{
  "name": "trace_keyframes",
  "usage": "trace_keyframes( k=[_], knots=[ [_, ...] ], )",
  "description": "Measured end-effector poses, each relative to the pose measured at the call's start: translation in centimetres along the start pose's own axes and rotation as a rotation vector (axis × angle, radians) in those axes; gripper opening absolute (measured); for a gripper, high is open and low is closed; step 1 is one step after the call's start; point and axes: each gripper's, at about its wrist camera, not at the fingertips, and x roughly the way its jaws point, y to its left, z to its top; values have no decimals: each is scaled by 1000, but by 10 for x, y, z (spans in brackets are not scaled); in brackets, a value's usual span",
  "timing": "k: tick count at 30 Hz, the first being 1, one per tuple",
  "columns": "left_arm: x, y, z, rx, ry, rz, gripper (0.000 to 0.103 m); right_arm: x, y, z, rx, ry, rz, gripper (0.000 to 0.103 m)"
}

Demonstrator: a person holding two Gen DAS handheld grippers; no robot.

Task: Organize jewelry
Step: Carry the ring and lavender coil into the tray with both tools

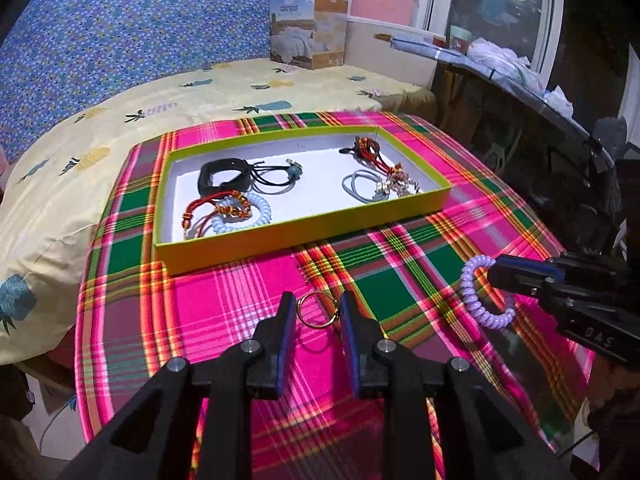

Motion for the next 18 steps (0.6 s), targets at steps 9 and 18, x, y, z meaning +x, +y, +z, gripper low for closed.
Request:
trace_keyframes(
  k=[9,18],
  knots=[
    [-10,6,15,-14,-34,11,23,-3,4,14,-15,-22,5,9],
    [-1,8,42,6,-53,18,23,0,0,44,-30,-58,-3,9]
  ],
)
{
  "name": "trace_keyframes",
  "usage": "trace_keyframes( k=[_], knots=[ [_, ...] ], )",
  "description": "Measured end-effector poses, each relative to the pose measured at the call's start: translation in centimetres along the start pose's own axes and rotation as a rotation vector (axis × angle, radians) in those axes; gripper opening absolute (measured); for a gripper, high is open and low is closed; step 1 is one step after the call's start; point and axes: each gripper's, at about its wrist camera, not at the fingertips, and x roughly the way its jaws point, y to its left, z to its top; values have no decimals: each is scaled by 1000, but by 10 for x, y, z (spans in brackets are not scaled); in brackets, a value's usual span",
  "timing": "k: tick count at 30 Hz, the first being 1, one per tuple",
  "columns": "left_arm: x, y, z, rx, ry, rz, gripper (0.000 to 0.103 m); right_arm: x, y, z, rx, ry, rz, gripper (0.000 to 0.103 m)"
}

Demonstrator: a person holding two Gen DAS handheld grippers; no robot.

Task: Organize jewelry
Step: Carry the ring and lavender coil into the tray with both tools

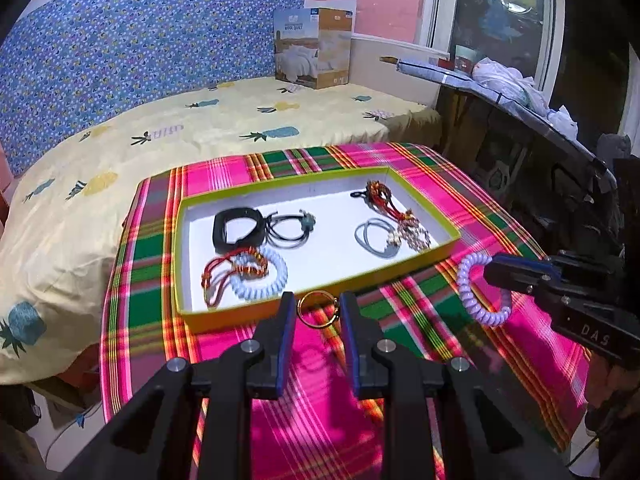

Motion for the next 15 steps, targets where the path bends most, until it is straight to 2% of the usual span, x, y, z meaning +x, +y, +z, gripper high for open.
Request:
trace_keyframes(
  k=[15],
  knots=[
    [45,15,34,5,19,0,23,56,-21,60,-1,10,-14,9]
  ],
)
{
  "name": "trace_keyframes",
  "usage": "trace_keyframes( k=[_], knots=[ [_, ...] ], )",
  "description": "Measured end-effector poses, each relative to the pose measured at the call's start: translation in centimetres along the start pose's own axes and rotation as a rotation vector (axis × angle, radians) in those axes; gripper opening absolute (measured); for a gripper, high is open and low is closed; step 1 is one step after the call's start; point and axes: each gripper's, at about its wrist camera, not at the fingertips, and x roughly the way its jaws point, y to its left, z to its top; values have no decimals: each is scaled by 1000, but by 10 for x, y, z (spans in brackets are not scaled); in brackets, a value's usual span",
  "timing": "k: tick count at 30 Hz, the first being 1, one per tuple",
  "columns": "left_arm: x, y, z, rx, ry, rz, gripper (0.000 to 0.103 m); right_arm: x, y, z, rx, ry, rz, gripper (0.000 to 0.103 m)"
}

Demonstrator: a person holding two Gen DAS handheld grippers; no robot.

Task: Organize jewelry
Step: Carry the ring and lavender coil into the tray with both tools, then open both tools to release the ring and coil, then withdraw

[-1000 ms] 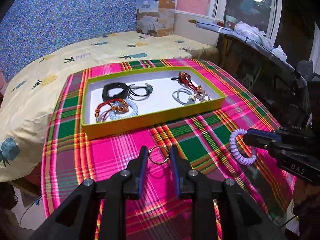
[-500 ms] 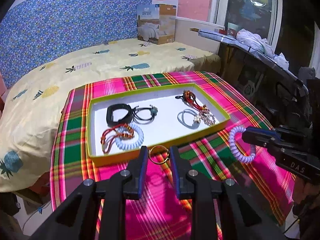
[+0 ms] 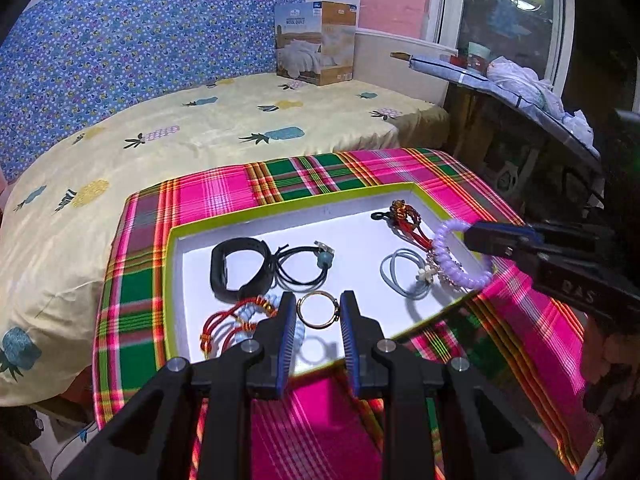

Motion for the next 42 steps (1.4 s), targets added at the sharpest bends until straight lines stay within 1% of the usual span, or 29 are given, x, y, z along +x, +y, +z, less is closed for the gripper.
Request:
trace_keyframes(
  k=[5,12,20,26,35,39,42],
  knots=[
    [15,-1,4,17,16,-21,23,29,-8,15,9,31,-4,9],
    [39,-3,4,36,57,-53,23,69,-14,25,16,92,-2,9],
    [51,-5,1,51,86,-76,23,93,-16,27,21,135,0,9],
    [60,-9,-2,64,110,-81,24,101,-19,28,29,152,0,9],
    [61,-6,-1,66,110,-76,24,104,-21,30,37,167,8,11],
    [60,-7,-1,70,112,-74,24,101,-19,29,36,172,8,16],
    [57,-7,-2,69,110,-75,26,98,-17,27,30,172,8,16]
  ],
)
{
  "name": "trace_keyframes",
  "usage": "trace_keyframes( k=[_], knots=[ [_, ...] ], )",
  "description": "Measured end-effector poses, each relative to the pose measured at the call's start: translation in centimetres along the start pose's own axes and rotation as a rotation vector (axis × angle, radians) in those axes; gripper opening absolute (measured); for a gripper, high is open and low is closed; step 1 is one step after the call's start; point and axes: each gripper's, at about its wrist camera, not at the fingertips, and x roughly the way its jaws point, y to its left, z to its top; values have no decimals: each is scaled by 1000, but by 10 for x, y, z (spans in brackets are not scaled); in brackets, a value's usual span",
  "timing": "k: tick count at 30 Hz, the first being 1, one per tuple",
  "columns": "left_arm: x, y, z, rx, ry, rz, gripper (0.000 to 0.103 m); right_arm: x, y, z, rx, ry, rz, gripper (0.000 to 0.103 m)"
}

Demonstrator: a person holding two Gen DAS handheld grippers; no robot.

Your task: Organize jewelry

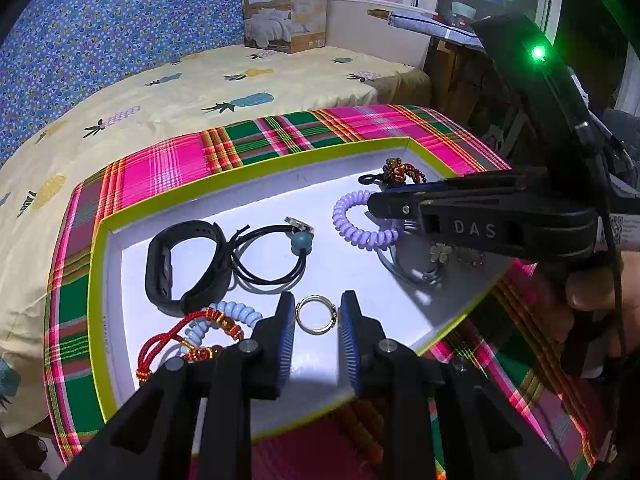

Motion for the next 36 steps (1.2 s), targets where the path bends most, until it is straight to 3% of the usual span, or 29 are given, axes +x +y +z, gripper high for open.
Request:
trace_keyframes(
  k=[3,18,36],
  knots=[
    [-3,-1,0,-1,-3,3,27,-5,3,-2,-5,-6,0,21],
    [-61,-1,-21,-71,-65,51,27,-83,27,-35,-37,-122,-9,21],
    [-135,-28,-89,-151,-109,156,28,-158,73,-134,-69,-180,-48,21]
  ],
)
